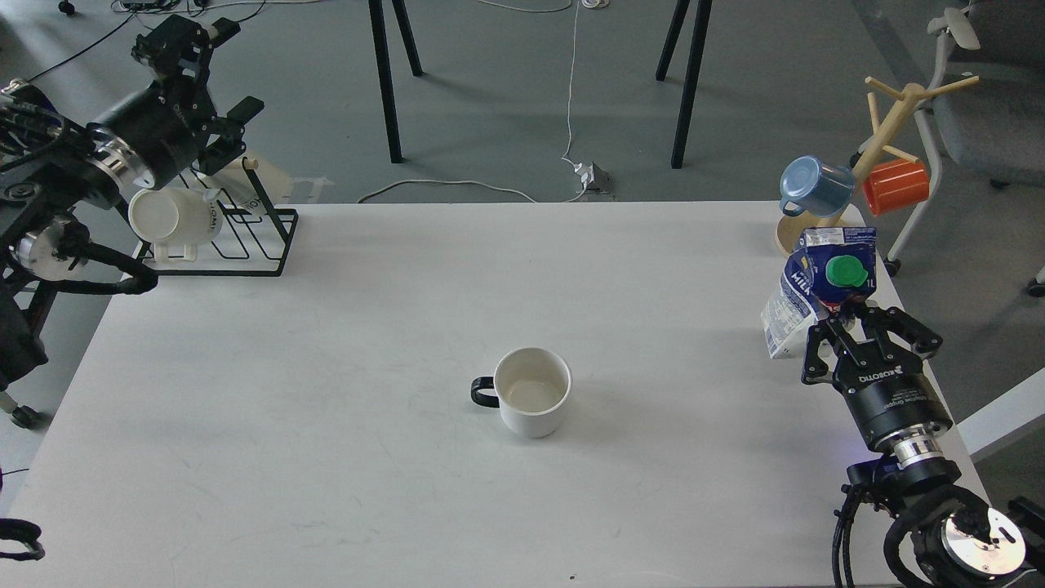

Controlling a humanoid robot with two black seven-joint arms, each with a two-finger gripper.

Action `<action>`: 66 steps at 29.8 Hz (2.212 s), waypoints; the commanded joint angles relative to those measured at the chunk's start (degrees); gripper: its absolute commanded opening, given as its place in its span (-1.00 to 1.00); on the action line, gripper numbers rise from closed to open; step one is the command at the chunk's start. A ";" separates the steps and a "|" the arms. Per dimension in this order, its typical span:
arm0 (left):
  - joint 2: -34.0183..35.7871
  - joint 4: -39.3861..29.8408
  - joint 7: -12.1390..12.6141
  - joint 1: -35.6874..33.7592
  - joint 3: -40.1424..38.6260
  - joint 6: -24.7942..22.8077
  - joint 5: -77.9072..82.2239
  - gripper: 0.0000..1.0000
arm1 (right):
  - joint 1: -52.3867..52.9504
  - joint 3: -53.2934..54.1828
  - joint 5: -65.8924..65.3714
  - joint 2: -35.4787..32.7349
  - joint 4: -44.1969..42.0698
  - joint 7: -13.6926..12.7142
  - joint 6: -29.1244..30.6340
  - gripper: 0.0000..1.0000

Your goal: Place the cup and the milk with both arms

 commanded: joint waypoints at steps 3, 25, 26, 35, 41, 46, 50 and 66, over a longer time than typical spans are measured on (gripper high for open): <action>0.26 -0.01 0.09 -0.01 0.00 0.00 0.02 0.99 | 1.89 -4.91 -8.09 6.28 2.53 -0.11 0.00 -0.39; -0.09 0.08 0.09 0.08 0.08 0.00 0.10 0.99 | 2.16 -12.13 -16.99 22.46 -6.79 -1.34 0.00 -0.33; -0.09 0.17 0.09 0.08 0.09 0.00 0.02 0.99 | 2.16 -12.13 -16.99 22.81 -6.79 -1.34 0.00 -0.31; 0.00 -0.01 0.00 -0.10 1.58 0.00 0.02 0.99 | 2.16 -12.13 -16.99 23.17 -6.79 -1.26 0.00 0.38; -0.18 -0.01 -0.09 -0.01 1.58 0.00 0.02 0.99 | 1.64 -12.13 -16.99 22.91 -6.88 -1.26 0.00 0.96; 0.00 -0.01 -0.09 -0.01 1.58 0.00 0.02 0.99 | 1.37 -13.09 -16.99 22.91 -6.70 -1.26 0.00 0.96; 0.26 -0.01 -0.09 -0.01 1.58 0.00 0.02 0.99 | 0.06 -13.97 -16.98 21.94 -5.74 -1.08 0.00 0.96; 0.35 1.31 0.09 -0.01 0.96 0.00 -7.08 0.99 | -6.02 -3.10 -17.42 0.24 6.39 -0.64 0.00 0.96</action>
